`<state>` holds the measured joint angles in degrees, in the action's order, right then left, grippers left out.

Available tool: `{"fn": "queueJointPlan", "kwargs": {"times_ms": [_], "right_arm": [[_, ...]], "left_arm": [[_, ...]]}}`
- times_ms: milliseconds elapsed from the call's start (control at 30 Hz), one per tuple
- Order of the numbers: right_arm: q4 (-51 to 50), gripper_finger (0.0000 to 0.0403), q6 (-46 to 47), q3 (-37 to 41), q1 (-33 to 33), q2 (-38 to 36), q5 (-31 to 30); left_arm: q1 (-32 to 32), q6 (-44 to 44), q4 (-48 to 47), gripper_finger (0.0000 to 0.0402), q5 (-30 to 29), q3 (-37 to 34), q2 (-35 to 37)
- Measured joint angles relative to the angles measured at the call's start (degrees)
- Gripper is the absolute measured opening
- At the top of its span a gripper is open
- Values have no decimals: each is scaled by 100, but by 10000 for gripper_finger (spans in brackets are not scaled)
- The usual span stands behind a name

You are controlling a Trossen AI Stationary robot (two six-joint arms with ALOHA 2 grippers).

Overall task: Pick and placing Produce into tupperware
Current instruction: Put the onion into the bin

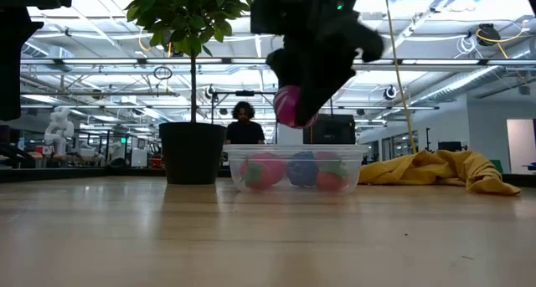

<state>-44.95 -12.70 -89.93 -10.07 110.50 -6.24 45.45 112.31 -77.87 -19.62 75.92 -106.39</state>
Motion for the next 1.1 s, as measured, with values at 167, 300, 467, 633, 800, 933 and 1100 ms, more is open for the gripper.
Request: {"fn": "queueJointPlan", "kwargs": {"times_ms": [167, 300, 467, 633, 800, 933, 1100], "right_arm": [[-27, 223, -43, 0, 449, 0, 0], [-6, 223, -5, 77, 661, 0, 29], [-19, 223, -15, 274, 805, 0, 34], [53, 223, -21, 328, 818, 0, 37], [159, 224, -21, 328, 816, 0, 44], [307, 224, -2, 328, 809, 0, 43], [393, 224, 238, 328, 792, 0, 48]], "left_arm": [[0, -15, -2, 257, -140, 0, 0], [-2, -15, -3, 257, -152, 1, 0], [-2, -15, -4, 257, -152, 1, 0], [-7, -81, -4, 257, -155, 0, 0], [-7, -81, -2, 257, -200, 1, 0], [-7, -81, -2, 257, -200, 1, 0], [-7, -83, -2, 258, -200, 0, 1]]}}
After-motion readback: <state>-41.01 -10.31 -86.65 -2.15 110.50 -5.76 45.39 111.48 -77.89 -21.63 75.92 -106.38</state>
